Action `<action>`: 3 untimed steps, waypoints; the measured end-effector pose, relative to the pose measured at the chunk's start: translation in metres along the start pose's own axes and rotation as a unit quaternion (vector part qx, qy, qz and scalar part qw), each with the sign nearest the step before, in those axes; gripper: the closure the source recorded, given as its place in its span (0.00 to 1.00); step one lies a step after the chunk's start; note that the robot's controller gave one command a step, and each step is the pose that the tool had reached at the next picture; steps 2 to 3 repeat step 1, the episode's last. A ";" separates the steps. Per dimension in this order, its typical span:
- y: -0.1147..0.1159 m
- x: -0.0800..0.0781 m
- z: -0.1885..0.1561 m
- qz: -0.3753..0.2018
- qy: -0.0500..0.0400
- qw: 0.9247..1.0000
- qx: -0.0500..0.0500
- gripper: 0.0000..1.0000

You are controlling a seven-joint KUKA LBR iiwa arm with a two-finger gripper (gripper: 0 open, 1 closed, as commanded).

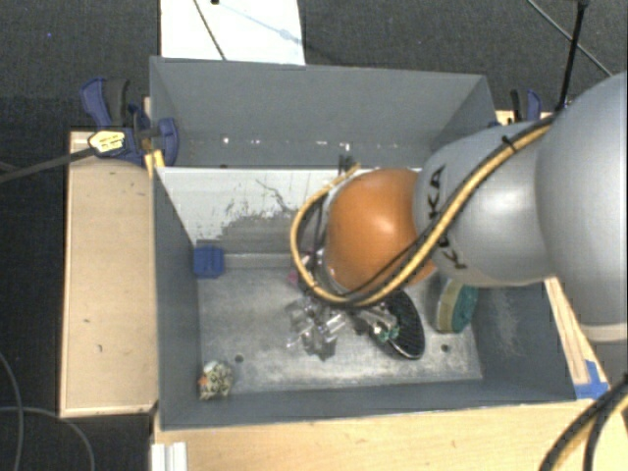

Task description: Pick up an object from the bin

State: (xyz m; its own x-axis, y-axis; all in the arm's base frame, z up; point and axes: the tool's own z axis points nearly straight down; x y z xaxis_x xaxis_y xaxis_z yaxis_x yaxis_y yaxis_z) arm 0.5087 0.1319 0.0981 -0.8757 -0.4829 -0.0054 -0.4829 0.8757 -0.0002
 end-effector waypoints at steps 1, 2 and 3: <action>0.000 -0.002 -0.059 0.005 -0.002 1.000 0.001 1.00; 0.000 -0.002 -0.059 0.005 -0.002 1.000 0.001 1.00; 0.000 -0.002 -0.059 0.005 -0.002 1.000 0.001 1.00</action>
Offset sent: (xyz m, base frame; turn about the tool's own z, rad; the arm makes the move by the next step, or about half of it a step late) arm 0.0000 0.0000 0.0550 0.0000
